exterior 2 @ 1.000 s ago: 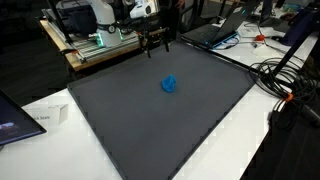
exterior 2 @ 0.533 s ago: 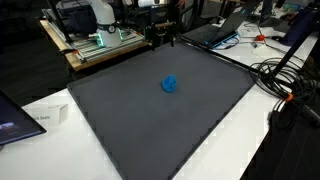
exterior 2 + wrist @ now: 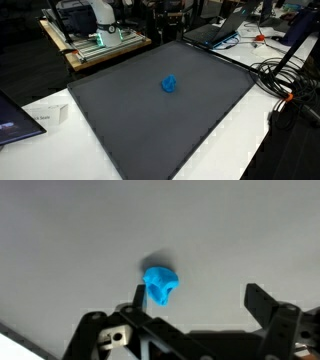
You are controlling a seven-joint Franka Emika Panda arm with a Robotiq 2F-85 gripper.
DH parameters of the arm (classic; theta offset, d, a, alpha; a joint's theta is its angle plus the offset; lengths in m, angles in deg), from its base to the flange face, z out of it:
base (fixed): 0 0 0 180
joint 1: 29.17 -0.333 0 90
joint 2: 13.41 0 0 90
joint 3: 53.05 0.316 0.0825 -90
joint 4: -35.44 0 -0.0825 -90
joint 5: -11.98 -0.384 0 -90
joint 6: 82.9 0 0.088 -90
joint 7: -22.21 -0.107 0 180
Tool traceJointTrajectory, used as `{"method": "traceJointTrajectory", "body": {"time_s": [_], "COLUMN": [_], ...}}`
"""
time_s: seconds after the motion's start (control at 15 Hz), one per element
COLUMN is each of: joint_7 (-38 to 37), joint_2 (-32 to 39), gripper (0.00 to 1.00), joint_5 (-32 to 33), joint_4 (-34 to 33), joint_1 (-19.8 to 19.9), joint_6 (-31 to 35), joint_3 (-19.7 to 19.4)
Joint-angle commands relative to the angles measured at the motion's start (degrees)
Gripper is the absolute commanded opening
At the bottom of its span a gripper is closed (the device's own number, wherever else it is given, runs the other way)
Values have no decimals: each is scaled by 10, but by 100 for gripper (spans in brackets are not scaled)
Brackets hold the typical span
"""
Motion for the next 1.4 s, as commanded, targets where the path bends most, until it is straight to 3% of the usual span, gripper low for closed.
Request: {"method": "traceJointTrajectory", "body": {"time_s": [0.0, 0.47, 1.0, 1.33], "joint_7": [-90, -169, -186, -306], "joint_2": [26, 103, 214, 266], "gripper": [100, 100, 100, 100], "joint_5": [38, -19, -185, -193], "joint_4": [-50, -143, -248, -290], "joint_1": [-14, -32, -24, -36], "joint_6": [-44, -97, -142, -146], "joint_3": [7, -11, -52, -92]}}
